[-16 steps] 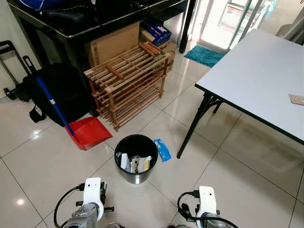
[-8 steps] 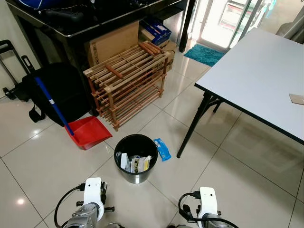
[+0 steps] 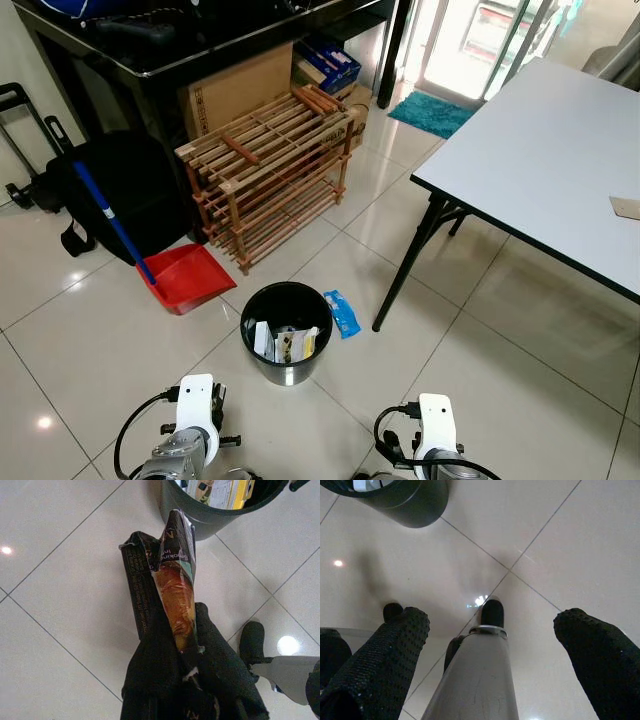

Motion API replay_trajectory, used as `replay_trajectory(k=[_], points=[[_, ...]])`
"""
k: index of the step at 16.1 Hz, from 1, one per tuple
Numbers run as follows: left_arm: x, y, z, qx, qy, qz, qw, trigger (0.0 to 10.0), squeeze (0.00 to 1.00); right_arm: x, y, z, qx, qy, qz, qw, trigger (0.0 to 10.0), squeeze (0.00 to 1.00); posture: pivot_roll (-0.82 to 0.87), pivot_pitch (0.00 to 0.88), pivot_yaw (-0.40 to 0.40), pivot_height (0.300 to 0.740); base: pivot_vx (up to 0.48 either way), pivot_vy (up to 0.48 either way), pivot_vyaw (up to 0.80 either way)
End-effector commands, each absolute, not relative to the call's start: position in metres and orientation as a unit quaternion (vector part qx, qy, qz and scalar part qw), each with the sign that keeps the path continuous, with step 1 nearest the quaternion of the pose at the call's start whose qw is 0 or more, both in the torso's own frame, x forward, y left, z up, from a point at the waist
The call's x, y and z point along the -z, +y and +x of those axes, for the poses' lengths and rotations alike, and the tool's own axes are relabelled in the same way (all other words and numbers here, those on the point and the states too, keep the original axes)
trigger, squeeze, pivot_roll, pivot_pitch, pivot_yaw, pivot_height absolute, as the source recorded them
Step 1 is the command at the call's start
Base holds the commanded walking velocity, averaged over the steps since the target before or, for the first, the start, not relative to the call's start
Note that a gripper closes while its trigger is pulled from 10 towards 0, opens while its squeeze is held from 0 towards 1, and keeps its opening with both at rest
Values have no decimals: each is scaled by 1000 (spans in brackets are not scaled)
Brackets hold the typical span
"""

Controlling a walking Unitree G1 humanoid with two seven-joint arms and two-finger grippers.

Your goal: Picking trash to rubbish bin

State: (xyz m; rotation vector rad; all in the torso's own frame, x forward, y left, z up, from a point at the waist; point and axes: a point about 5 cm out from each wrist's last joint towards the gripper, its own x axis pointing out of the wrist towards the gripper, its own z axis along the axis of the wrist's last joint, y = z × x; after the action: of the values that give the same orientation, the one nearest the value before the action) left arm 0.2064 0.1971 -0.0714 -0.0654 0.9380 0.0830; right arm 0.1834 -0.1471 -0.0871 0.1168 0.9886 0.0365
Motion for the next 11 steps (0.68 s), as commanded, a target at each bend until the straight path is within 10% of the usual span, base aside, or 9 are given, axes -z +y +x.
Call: replay_trajectory(k=[1,11], points=[[74,197,203,-38,462,-28,885,10000,0,89,-148,180,-10,483,60,874,10000,0,-9,126,-35,740,0,0,0],[74,198,203,-38,464,-26,885,10000,0,89,-147,180,-14,484,66,872,10000,0,-8,130,-33,740,253,0,0]])
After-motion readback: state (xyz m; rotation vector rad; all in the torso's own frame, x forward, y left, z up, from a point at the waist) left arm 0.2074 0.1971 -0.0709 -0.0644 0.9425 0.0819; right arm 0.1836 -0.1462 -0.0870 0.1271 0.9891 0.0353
